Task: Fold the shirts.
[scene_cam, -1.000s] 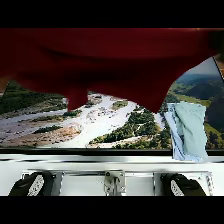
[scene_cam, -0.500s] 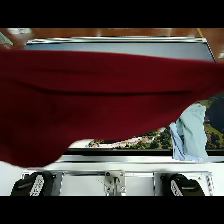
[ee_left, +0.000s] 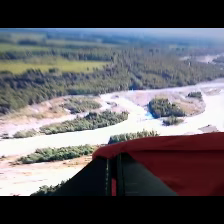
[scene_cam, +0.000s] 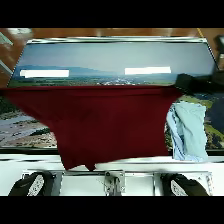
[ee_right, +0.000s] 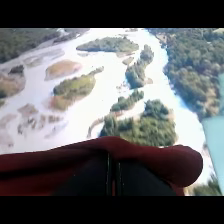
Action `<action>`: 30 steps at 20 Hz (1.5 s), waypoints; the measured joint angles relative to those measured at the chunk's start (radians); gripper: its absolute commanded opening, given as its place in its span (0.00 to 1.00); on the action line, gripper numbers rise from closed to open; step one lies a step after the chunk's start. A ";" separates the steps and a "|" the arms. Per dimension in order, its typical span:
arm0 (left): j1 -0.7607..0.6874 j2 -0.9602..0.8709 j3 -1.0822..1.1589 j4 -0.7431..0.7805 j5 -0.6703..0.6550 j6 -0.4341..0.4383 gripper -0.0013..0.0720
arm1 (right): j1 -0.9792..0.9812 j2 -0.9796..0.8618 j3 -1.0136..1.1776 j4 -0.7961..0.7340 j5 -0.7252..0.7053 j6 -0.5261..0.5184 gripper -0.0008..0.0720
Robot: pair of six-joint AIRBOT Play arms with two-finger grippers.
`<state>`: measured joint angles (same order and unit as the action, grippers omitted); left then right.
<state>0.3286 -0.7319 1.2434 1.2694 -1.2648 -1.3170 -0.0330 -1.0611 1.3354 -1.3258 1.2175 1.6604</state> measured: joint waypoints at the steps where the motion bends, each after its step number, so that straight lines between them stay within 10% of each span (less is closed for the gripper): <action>1: 0.000 -0.049 -0.018 0.002 0.031 0.001 0.07 | 0.000 -0.058 -0.010 0.020 -0.067 -0.002 0.10; 10: -0.006 -0.479 -0.060 -0.174 0.280 0.003 0.07 | 0.056 -0.465 -0.036 0.232 -0.558 -0.005 0.11; 12: -0.022 -0.576 -0.061 -0.222 0.294 0.003 0.10 | 0.077 -0.520 -0.037 0.251 -0.590 -0.005 0.42; 13: -0.029 -0.616 -0.062 -0.239 0.294 -0.002 0.31 | 0.085 -0.539 -0.037 0.260 -0.601 -0.005 0.71; 15: -0.034 -0.684 -0.061 -0.262 0.263 -0.021 0.67 | 0.088 -0.555 -0.034 0.274 -0.598 -0.011 0.78; 21: 0.110 -0.732 -0.031 -0.175 -0.045 -0.061 0.67 | -0.055 -0.455 0.018 0.180 -0.236 -0.153 0.78; 23: 0.177 -0.699 -0.079 -0.143 -0.138 -0.061 0.90 | -0.138 -0.429 0.023 0.150 -0.063 -0.185 0.78; 30: 0.225 -0.605 -0.420 -0.147 -0.158 -0.015 0.98 | -0.277 -0.404 -0.070 0.212 0.185 -0.250 0.89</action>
<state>0.5537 -1.3369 0.8234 1.1221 -1.4231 -1.3323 -0.3103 -1.4654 1.2655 -1.1133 1.4025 1.4105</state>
